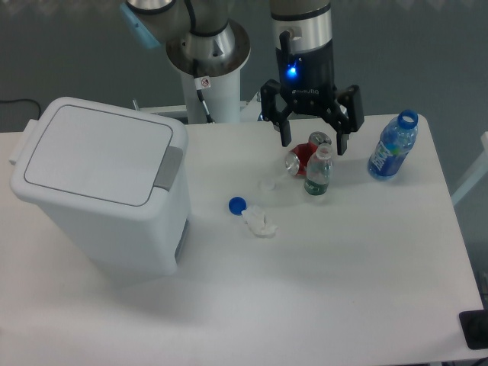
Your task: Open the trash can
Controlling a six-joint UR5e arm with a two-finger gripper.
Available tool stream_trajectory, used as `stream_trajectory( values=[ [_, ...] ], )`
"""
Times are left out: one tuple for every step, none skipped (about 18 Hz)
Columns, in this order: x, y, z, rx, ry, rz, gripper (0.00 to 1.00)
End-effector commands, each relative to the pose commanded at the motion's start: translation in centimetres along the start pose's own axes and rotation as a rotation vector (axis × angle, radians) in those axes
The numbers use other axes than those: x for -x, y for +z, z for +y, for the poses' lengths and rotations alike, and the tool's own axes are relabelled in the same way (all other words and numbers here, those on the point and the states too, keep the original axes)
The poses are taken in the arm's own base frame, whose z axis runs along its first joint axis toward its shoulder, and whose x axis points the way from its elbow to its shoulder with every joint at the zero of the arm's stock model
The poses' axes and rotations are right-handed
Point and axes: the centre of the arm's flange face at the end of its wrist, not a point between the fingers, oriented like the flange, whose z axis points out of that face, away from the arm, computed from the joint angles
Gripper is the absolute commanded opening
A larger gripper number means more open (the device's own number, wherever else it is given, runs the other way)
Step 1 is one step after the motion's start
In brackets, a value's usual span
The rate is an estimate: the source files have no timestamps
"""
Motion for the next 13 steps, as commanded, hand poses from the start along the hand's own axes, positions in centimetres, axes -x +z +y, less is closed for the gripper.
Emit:
stream_trajectory(
  values=[
    [0.1, 0.0, 0.0, -0.003, 0.002, -0.005, 1.0],
    [0.1, 0.2, -0.2, -0.006, 0.004, -0.01, 1.0],
    [0.3, 0.6, -0.2, -0.006, 0.004, -0.01, 1.0],
    [0.4, 0.8, -0.2, -0.009, 0.004, -0.012, 1.0],
    [0.4, 0.8, -0.3, -0.01, 0.006, -0.012, 1.0],
    [0.4, 1.1, -0.3, -0.007, 0.005, -0.007, 1.0],
    [0.3, 1.5, -0.3, -0.005, 0.006, -0.001, 1.0],
    [0.1, 1.9, -0.2, 0.0, 0.005, 0.007, 1.0],
    [0.0, 2.3, -0.2, 0.003, 0.001, 0.014, 1.0],
    [-0.1, 2.7, -0.2, 0.006, -0.001, 0.022, 1.0],
    [-0.4, 3.0, -0.1, 0.008, 0.0, 0.027, 1.0],
    [-0.5, 3.1, 0.0, 0.01, -0.002, 0.03, 1.0],
    [-0.5, 3.1, 0.0, 0.011, -0.007, 0.031, 1.0]
  ],
)
